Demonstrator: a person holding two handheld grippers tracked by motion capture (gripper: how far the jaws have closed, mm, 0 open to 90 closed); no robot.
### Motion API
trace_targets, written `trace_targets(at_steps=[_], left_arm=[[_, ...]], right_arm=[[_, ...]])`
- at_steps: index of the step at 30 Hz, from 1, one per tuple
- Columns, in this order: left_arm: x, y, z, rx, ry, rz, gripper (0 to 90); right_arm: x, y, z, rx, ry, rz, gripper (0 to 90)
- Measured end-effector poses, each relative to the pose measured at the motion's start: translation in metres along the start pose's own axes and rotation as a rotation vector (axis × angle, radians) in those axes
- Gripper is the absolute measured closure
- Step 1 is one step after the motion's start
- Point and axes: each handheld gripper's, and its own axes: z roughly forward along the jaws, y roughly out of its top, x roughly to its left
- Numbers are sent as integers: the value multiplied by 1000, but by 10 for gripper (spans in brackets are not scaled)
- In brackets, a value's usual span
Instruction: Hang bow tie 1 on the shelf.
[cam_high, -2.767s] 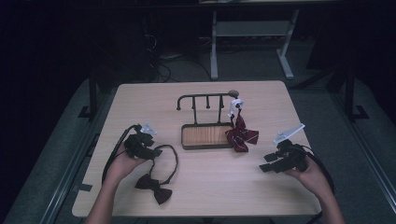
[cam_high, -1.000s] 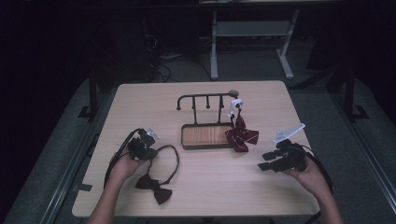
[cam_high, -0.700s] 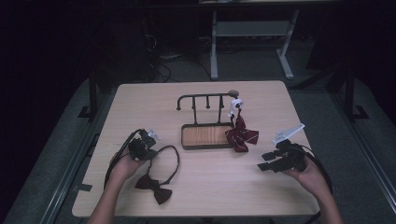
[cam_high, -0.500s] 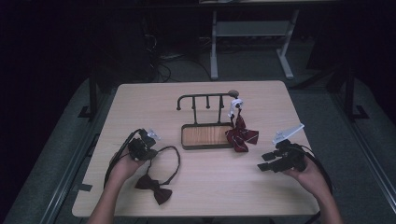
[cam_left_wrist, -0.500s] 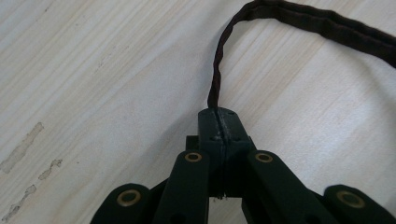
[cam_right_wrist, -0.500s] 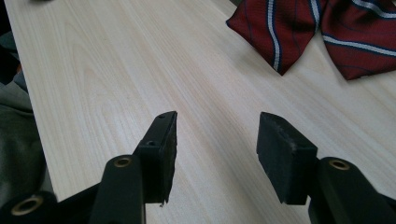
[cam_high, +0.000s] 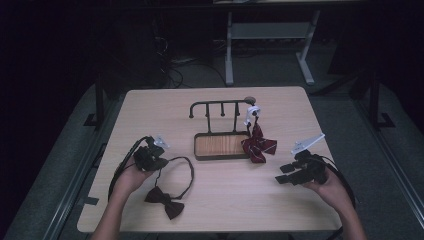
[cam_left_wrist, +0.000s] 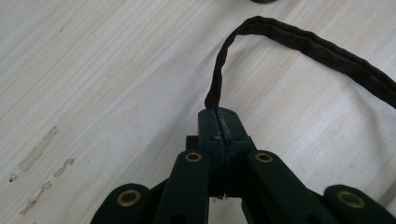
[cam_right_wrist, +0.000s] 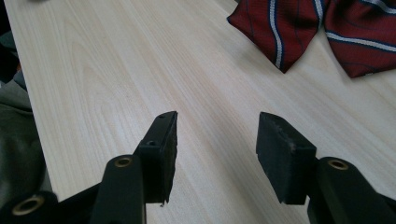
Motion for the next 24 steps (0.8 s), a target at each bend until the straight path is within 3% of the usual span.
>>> trace_targets(at_steps=[16,24], left_arm=[[-4,-1,-16,-14,-32,11,898],[-2,3,-34,-4,-40,40,898]], right_arm=[[-2,0,0,8,4,8,480],[-3,1,-3,-6,3,10,481]])
